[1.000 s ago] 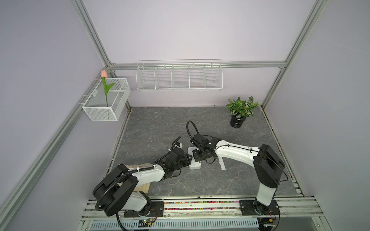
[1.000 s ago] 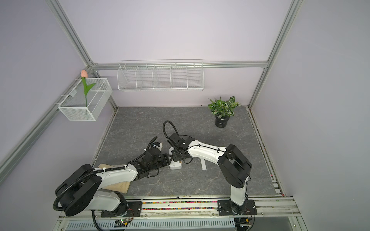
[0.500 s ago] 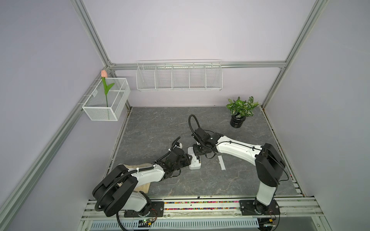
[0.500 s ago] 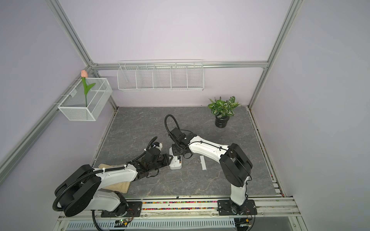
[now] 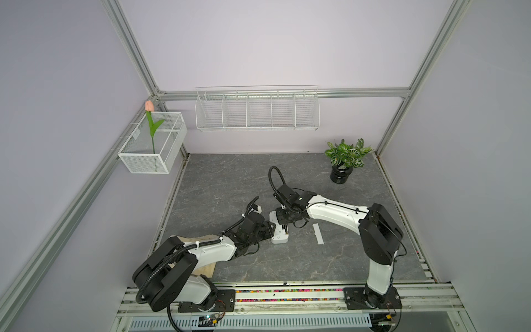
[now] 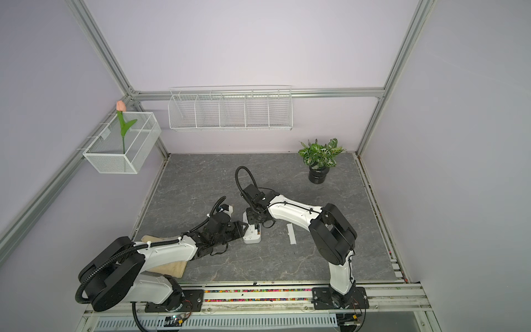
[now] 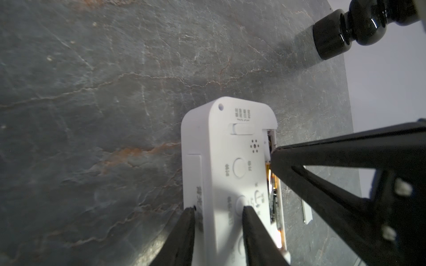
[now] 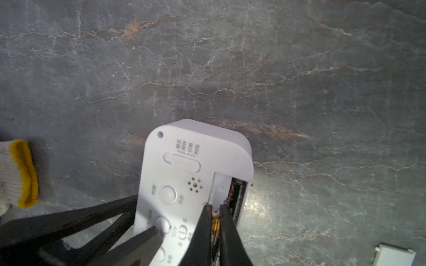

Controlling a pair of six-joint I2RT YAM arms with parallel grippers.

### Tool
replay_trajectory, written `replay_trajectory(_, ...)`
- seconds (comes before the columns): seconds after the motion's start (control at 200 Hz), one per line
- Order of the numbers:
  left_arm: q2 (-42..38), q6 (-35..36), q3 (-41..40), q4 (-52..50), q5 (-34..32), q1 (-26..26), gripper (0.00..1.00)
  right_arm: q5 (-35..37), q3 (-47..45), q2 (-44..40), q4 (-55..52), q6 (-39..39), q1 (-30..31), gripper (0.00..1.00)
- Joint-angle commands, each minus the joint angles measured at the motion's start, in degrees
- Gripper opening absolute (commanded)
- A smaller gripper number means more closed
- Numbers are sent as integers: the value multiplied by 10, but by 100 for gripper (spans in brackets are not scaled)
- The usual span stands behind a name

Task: Insert the battery into the alarm
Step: Install the battery in the alarm.

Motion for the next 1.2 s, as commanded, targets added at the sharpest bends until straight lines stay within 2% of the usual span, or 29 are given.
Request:
replay_trajectory(0.0,9,-3,-12,-58,-9,1,37,0,1,15,-11,2,-2,11)
replay_trajectory(0.55,10,-3,-15,-57,-14,1,37,7,-44,22,-35,16,26,8)
replay_trajectory(0.94,9,-3,-16,-58,-15,1,37,16,-8,51,-63,14,27,9)
replay_trajectory(1.195,9,-3,-17,-59,-16,1,37,11,-34,53,-65,21,28,8)
